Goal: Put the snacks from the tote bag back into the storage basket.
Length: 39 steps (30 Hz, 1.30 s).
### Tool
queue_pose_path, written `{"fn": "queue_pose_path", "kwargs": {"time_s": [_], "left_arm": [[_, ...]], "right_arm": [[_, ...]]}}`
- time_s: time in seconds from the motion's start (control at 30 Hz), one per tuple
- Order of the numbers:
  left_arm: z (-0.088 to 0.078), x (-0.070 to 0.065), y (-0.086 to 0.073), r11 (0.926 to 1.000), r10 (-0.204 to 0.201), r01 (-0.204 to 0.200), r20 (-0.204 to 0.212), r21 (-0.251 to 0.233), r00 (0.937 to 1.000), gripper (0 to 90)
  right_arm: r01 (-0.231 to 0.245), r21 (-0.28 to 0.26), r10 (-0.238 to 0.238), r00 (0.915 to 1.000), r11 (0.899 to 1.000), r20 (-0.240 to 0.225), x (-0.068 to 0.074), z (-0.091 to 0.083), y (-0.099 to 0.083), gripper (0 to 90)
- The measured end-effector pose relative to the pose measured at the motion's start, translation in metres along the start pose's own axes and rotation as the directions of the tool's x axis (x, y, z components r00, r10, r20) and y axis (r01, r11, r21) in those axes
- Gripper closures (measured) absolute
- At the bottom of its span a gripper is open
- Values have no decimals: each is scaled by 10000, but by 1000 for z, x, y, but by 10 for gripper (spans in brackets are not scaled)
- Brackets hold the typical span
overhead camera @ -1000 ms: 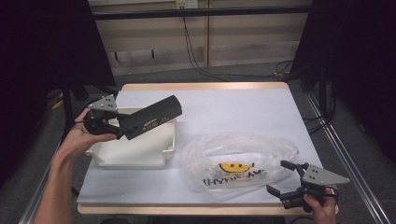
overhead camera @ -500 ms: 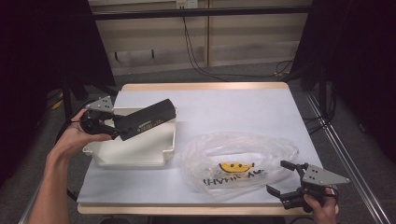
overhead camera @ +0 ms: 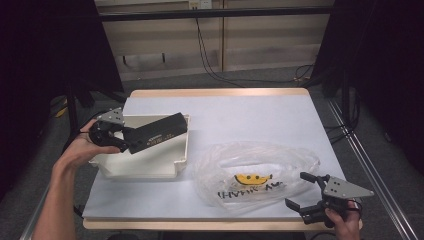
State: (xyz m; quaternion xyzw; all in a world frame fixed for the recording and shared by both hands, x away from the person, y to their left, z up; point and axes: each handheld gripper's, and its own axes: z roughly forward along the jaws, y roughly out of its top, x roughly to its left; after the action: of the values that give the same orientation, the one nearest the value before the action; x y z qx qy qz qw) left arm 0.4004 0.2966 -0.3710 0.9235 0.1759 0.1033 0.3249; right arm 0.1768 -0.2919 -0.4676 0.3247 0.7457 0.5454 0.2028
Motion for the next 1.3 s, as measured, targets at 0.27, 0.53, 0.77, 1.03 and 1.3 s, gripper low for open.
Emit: {"fn": "queue_pose_path", "kwargs": {"time_s": [0.27,0.53,0.77,1.03,1.3], "left_arm": [[0,5,-6,9999,-57,55,155,145,9999,431],[10,10,-13,9977,-16,-5,313,678,9995,431],[22,15,-13,9948,318,-374,601,945,9977,431],[38,20,-12,9896,351,-460,817,1361,9960,431],[43,27,-10,9801,456,-661,1121,1872,9926,429]], "right_arm": [[17,10,-17,10000,10000,-61,1,1,0,4],[21,67,-21,10000,10000,-48,1,1,0,4],[-13,38,13,10000,10000,-21,1,1,0,4],[42,90,-42,10000,10000,-49,1,1,0,4],[24,210,-22,9999,9998,-103,2,2,0,3]]}}
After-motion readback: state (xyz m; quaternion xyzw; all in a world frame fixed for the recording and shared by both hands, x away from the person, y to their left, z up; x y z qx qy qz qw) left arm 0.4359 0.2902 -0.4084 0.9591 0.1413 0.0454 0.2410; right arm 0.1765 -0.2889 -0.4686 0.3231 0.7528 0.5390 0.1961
